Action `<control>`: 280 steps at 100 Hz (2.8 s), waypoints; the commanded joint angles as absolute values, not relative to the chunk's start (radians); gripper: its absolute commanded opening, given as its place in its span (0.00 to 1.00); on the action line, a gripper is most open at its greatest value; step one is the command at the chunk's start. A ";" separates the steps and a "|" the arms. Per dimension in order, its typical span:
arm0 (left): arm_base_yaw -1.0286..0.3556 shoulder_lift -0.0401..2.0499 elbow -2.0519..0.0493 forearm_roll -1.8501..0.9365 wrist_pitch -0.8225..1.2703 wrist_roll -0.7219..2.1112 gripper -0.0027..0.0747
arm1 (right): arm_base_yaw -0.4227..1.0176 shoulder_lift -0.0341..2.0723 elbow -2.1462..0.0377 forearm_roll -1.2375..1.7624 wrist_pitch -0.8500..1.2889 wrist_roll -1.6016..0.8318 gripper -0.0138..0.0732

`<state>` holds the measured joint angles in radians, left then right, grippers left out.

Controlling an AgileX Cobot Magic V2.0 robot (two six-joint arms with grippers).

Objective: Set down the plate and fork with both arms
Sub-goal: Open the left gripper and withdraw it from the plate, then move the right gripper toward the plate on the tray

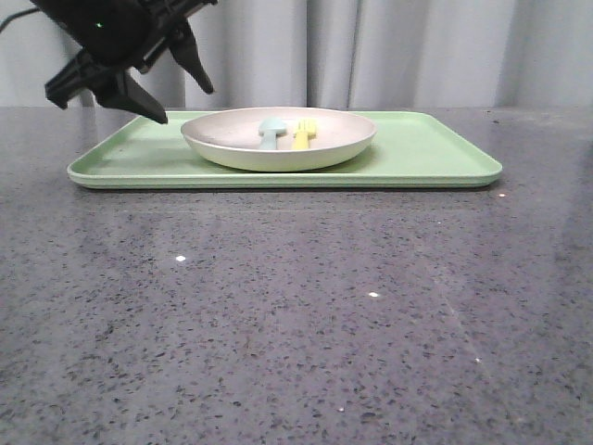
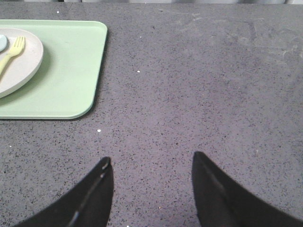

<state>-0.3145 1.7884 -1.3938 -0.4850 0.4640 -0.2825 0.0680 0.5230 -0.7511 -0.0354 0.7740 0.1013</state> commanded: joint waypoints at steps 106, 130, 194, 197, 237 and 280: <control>-0.243 0.865 -0.928 0.127 0.648 -0.293 0.56 | 0.067 0.534 -0.787 -0.044 0.703 0.094 0.61; -0.243 0.627 -0.699 0.134 0.631 -0.340 0.56 | 0.067 0.534 -0.787 -0.044 0.703 0.094 0.61; -0.243 0.457 -0.503 0.116 0.629 -0.347 0.56 | 0.067 0.534 -0.787 -0.035 0.701 0.094 0.61; -0.243 0.457 -0.503 0.116 0.629 -0.347 0.56 | 0.067 0.534 -0.787 -0.032 0.698 0.094 0.61; -0.243 0.457 -0.503 0.116 0.629 -0.347 0.56 | 0.085 0.795 -0.941 0.105 0.684 0.041 0.61; -0.243 0.457 -0.503 0.116 0.629 -0.347 0.56 | 0.301 1.258 -1.329 0.105 0.664 0.044 0.61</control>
<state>-0.2432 0.4534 -0.4757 0.1201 0.6997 -0.3332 0.2630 1.1946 -1.2180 0.1032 0.7257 0.0549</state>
